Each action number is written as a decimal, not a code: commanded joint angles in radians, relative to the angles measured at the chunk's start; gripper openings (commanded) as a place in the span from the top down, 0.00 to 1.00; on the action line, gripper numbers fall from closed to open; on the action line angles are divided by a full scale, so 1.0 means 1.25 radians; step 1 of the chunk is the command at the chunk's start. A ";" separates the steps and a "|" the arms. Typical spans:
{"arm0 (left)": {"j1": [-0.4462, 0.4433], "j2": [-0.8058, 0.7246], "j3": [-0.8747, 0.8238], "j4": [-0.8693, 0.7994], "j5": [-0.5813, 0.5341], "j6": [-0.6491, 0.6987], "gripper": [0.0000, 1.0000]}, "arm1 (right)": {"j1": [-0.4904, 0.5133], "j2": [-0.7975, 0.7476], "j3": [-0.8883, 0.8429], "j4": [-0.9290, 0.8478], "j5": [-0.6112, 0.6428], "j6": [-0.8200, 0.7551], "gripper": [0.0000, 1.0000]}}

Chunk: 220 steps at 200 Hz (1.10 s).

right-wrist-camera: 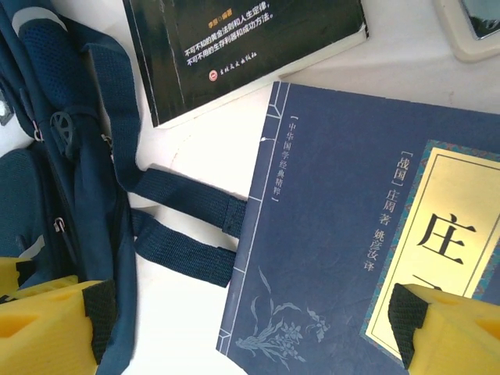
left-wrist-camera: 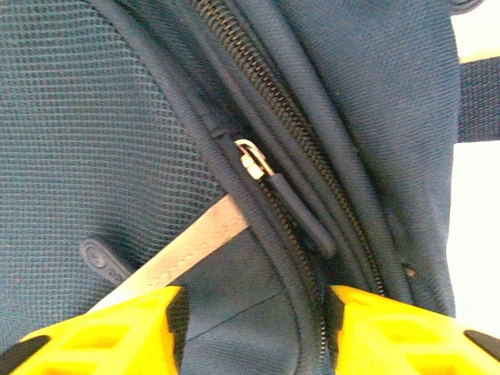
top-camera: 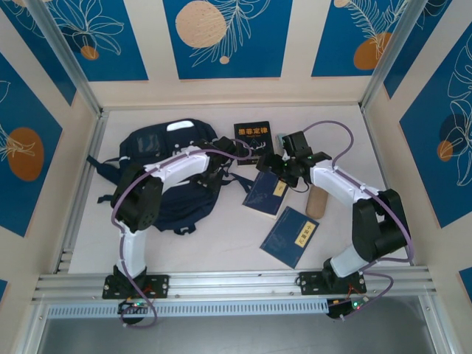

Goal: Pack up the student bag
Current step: Pick up the student bag from the center of the table.

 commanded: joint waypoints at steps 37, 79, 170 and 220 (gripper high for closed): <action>-0.004 0.033 0.013 -0.069 -0.068 0.003 0.57 | -0.006 -0.029 -0.035 0.023 -0.029 -0.016 0.08; -0.004 0.047 0.017 -0.077 -0.063 0.007 0.52 | -0.007 -0.021 -0.028 0.029 -0.038 -0.033 0.08; -0.003 -0.147 0.009 -0.091 -0.112 0.003 0.94 | 0.024 0.017 0.041 0.067 -0.103 -0.215 0.10; 0.011 -0.304 0.015 -0.097 -0.154 0.026 1.00 | 0.065 0.055 0.056 0.172 -0.175 -0.250 0.21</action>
